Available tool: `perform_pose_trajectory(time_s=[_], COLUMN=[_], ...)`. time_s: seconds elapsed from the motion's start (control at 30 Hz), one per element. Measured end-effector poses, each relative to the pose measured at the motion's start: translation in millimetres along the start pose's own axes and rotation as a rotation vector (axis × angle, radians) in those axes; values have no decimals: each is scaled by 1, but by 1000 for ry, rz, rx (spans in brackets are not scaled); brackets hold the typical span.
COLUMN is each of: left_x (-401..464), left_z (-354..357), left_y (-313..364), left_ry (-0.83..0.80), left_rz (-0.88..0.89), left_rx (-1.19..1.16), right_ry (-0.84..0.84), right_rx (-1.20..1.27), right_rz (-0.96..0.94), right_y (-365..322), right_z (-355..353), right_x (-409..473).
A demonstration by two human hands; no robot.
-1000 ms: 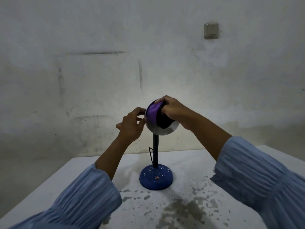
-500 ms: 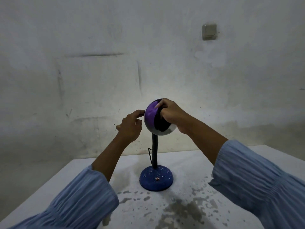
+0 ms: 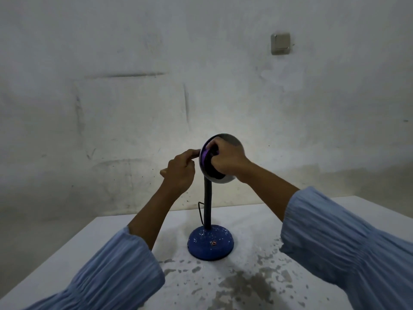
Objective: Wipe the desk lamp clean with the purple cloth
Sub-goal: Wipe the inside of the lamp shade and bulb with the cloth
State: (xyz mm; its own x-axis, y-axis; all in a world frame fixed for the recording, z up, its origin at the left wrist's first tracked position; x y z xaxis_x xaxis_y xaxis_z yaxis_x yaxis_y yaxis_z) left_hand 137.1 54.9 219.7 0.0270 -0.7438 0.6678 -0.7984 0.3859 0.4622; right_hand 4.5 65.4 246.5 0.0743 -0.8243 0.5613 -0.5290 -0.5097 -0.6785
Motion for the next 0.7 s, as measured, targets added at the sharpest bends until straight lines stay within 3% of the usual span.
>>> perform_pose_trajectory(time_s=[0.1, 0.17, 0.4, 0.7], left_x=[0, -1, -2, -6], left_z=[2, 4, 14, 13], left_y=[1, 3, 5, 9], left_ry=[25, 57, 128, 173], left_rz=[16, 42, 86, 110], left_rx=[15, 37, 93, 100], right_ry=[-13, 9, 28, 39], right_rx=[-273, -424, -727, -1024], right_rz=[8, -95, -367, -476], right_y=[3, 0, 8, 25], right_z=[10, 13, 15, 24], right_x=[-3, -9, -37, -63])
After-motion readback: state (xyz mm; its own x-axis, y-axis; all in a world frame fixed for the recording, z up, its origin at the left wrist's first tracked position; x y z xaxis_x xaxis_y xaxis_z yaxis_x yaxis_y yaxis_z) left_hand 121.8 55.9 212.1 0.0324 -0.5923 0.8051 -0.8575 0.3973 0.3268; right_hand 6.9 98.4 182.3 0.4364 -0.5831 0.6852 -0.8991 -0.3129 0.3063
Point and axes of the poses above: each hand's wrist, its own x-axis towards the middle knuckle, its own z-axis out of the palm, y = z × x, the point moved 5 cm from there along x, towards the middle knuckle, and after that the axes turned 13 degrees about x, right-handed, at the moved point
